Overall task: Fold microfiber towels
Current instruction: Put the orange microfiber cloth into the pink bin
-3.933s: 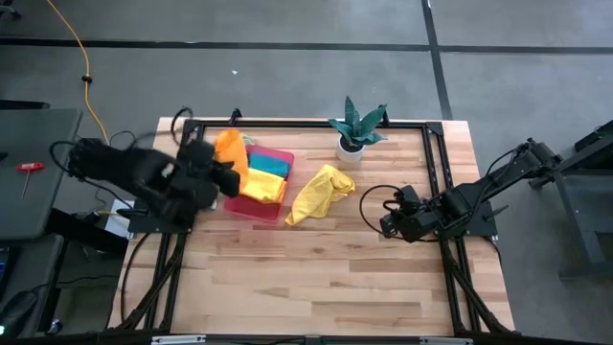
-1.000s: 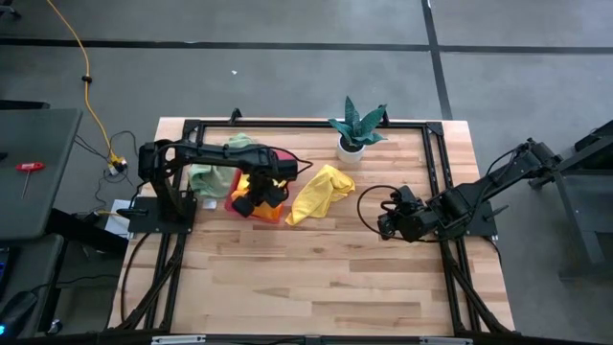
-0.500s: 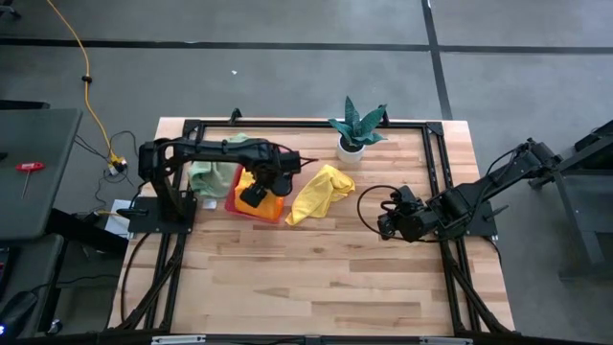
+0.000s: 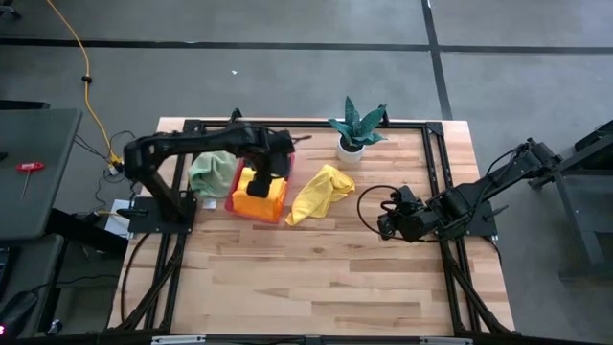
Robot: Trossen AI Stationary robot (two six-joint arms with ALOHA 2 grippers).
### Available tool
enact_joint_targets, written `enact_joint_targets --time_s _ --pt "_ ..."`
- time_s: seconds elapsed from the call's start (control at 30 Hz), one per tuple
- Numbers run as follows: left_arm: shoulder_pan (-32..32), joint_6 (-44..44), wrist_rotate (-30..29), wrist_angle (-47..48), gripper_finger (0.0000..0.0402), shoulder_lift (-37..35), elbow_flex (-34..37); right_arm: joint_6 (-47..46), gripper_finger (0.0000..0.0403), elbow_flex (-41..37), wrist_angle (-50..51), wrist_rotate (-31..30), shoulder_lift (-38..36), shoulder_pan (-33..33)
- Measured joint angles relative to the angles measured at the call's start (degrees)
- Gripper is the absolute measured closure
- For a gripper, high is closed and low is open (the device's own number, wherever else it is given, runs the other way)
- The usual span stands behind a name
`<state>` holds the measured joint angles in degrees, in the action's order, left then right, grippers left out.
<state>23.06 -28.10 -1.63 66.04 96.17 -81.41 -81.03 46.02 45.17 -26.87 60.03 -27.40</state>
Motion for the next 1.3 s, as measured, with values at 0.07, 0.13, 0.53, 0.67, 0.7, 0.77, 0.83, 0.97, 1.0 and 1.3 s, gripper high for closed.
enact_joint_targets --time_s 0.07,0.13,0.53,0.67,0.7,0.77,0.83,0.97,1.0,1.3 --pt "0.18 3.10 1.15 -0.20 0.0306 -2.67 0.00 -0.04 0.0403 0.00 -0.02 0.00 0.02 0.00" --pt "0.13 6.72 3.60 -0.54 0.0367 -5.65 0.03 -0.04 0.0403 0.00 -0.02 0.00 0.02 0.01" --pt "-11.54 41.14 2.68 -26.98 0.0401 -28.87 30.90 0.04 0.0403 0.00 0.00 -0.25 0.02 0.00" --pt "-16.21 57.18 -5.75 -28.45 0.0401 -31.76 38.70 0.07 0.0403 0.00 0.00 -0.55 0.02 0.01" --pt "-16.93 59.98 -7.07 -28.58 0.0401 -31.88 39.60 0.07 0.0403 0.00 0.00 -0.60 0.02 0.02" --pt "-17.89 62.87 -8.74 -29.49 0.0401 -31.86 40.68 0.07 0.0403 0.00 0.00 -0.95 0.02 0.02" --pt "-18.25 64.30 -10.20 -32.15 0.0402 -30.84 41.02 0.09 0.0403 0.00 0.02 -1.63 0.02 0.02" --pt "-17.35 66.63 -12.72 -34.67 0.0402 -27.79 41.29 0.09 0.0403 0.00 0.04 -2.05 0.02 0.02" --pt "-16.89 66.69 -12.67 -34.82 0.0402 -26.73 41.29 0.07 0.0403 0.00 0.04 -2.05 0.02 0.02" --pt "-12.37 66.51 -12.92 -42.47 0.0402 -15.76 41.29 -0.01 0.0403 0.00 0.02 -2.05 0.02 0.02"
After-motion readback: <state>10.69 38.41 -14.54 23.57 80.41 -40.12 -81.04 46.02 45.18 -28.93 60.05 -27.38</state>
